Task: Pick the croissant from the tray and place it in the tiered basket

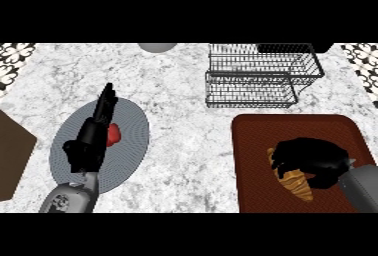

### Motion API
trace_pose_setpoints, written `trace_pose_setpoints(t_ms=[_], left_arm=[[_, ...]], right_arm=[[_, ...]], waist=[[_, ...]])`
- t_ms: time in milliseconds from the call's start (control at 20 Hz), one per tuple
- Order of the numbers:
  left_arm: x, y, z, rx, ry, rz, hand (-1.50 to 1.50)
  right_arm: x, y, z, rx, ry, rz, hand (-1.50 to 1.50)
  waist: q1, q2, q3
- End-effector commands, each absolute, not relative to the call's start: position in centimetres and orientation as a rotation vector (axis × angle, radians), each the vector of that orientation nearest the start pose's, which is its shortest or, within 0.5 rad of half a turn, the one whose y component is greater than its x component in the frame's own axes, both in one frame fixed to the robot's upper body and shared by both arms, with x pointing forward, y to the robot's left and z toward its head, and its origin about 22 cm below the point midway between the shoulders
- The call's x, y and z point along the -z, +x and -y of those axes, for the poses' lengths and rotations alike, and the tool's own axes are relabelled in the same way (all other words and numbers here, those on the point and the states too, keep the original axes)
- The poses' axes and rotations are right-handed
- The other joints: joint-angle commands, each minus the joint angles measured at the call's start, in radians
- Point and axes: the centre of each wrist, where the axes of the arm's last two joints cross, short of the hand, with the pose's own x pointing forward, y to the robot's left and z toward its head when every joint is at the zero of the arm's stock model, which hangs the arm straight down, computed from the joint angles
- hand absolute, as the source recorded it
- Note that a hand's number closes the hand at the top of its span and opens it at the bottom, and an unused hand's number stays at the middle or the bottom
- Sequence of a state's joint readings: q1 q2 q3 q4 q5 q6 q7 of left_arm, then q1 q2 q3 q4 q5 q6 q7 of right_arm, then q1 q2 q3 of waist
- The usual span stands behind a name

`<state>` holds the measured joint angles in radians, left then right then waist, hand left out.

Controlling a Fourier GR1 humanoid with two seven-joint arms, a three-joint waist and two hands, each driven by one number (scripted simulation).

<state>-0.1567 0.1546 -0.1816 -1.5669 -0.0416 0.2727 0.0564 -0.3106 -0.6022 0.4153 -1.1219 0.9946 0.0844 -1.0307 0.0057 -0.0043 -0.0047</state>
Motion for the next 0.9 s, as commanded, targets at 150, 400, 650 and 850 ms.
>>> trace_pose_setpoints(t_ms=[150, 400, 650, 850], left_arm=[[-3.1, 27.7, -20.0, 0.105, 0.196, 1.665, 0.0], [-2.4, 26.5, -20.3, 0.104, 0.205, 1.642, 0.0], [-2.6, 26.8, -21.5, 0.079, 0.254, 1.633, 0.0], [-2.5, 26.8, -21.2, 0.087, 0.244, 1.625, 0.0]], right_arm=[[1.6, 30.1, 30.5, 2.66, -0.013, -2.25, 1.5], [3.0, 29.2, 27.0, 3.054, 0.74, -2.288, 1.5], [2.0, 30.0, 27.8, 3.209, 1.497, -2.184, 1.5], [0.4, 31.2, 21.9, 3.049, 2.001, -2.172, 1.5]], waist=[[-0.002, 0.006, 0.005], [-0.02, -0.006, -0.001], [-0.062, -0.023, -0.011], [-0.045, -0.022, -0.007]])
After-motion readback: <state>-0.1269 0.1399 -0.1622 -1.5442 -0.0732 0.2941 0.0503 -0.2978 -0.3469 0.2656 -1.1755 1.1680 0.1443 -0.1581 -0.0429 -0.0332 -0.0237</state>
